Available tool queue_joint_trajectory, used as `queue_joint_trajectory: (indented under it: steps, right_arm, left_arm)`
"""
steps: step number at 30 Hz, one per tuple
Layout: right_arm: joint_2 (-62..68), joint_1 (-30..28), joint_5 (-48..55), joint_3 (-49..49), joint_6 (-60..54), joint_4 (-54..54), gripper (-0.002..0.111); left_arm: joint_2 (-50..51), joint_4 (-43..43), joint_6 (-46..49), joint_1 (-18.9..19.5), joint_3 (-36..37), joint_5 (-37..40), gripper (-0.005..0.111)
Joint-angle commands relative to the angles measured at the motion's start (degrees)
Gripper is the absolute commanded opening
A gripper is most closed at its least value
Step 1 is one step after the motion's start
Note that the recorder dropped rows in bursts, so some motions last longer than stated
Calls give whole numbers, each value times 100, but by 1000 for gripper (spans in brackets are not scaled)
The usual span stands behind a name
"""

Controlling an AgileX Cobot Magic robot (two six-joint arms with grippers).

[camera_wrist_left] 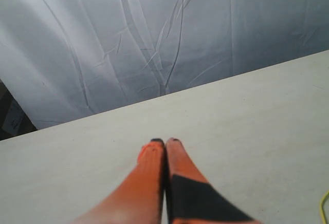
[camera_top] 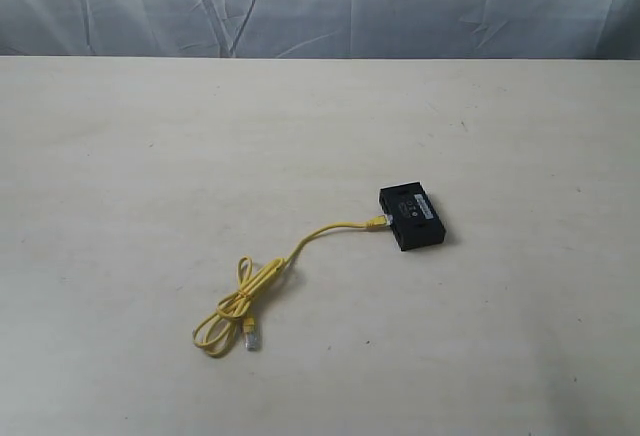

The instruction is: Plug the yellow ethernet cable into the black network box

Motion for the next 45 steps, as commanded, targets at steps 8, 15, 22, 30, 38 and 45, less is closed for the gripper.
queue_joint_trajectory:
  steps: [8,15,22,30,38,45]
  right_arm:
    - [-29,-23,-137,32,109,-536,-1]
    - [-29,-23,-493,625,209,-524,-1]
    - [-29,-23,-813,1039,222,-524,-1]
    - [-29,-23,-826,1039,222,-515,-1]
    - [-29,-23,-826,1039,222,-515,-1]
    - [-29,-23,-826,1039,222,-515,-1]
  left_arm:
    - [-44,40,-30,15,36,-25,0]
    - [-44,40,-30,15,36,-25,0]
    - [-44,40,-20,15,36,-26,0]
    - [-44,40,-20,15,36,-26,0]
    - [-44,40,-20,15,36,-26,0]
    - [-44,40,-20,15,36,-26,0]
